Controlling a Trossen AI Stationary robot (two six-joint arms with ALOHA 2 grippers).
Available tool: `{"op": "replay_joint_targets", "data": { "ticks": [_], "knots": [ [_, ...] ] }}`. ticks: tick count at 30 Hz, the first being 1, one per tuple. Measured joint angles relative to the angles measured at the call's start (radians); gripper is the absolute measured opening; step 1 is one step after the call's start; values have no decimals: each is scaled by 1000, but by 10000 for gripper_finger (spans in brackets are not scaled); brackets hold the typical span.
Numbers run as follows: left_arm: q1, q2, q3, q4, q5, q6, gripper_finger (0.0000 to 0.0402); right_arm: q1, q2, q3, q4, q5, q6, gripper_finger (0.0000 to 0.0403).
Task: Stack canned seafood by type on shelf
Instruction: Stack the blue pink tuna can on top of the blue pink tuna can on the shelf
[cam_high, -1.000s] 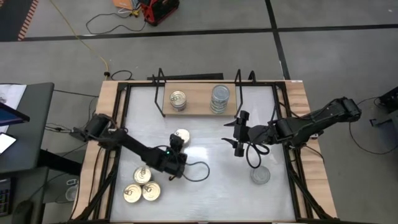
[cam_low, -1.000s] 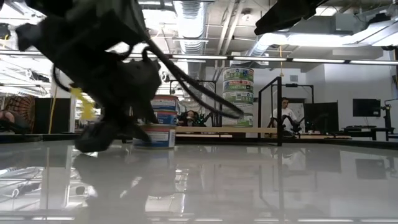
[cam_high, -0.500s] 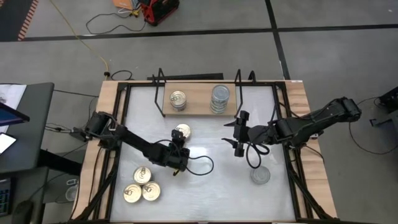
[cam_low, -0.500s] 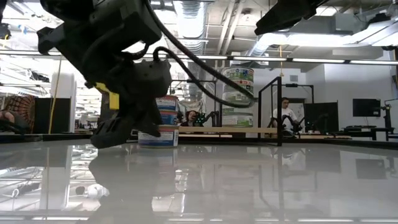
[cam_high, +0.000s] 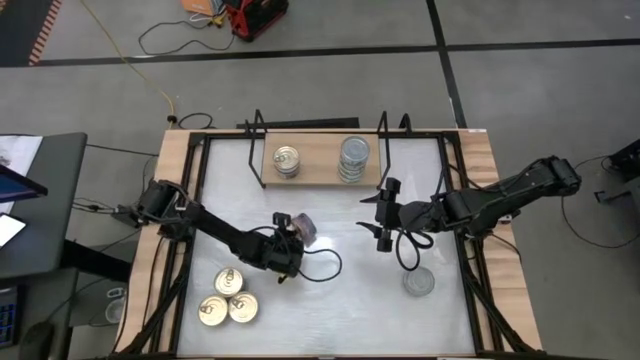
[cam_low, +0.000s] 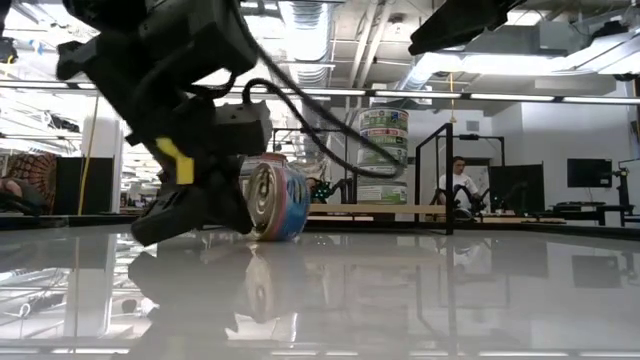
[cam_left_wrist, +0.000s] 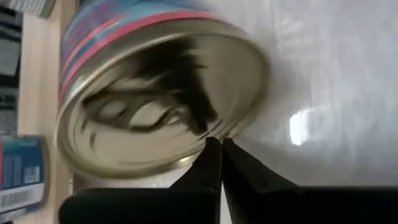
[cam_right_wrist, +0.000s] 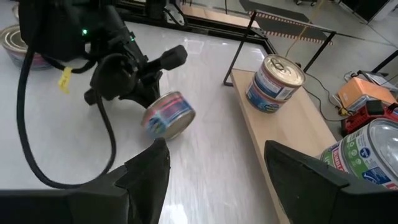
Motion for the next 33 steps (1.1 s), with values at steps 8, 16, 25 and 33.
{"op": "replay_joint_targets", "data": {
  "ticks": [8,16,25,33],
  "knots": [
    [-43,-91,138,-201,171,-14,0,0,0,0,-44,-28,54,292],
    [-92,-185,265,-324,250,-70,70,-8,-1,0,-48,-30,59,292],
    [36,-101,397,-330,442,121,267,67,-54,-5,-317,-63,300,292],
    [145,25,582,-466,666,328,319,118,-53,-39,-309,-67,331,292]
  ]
}}
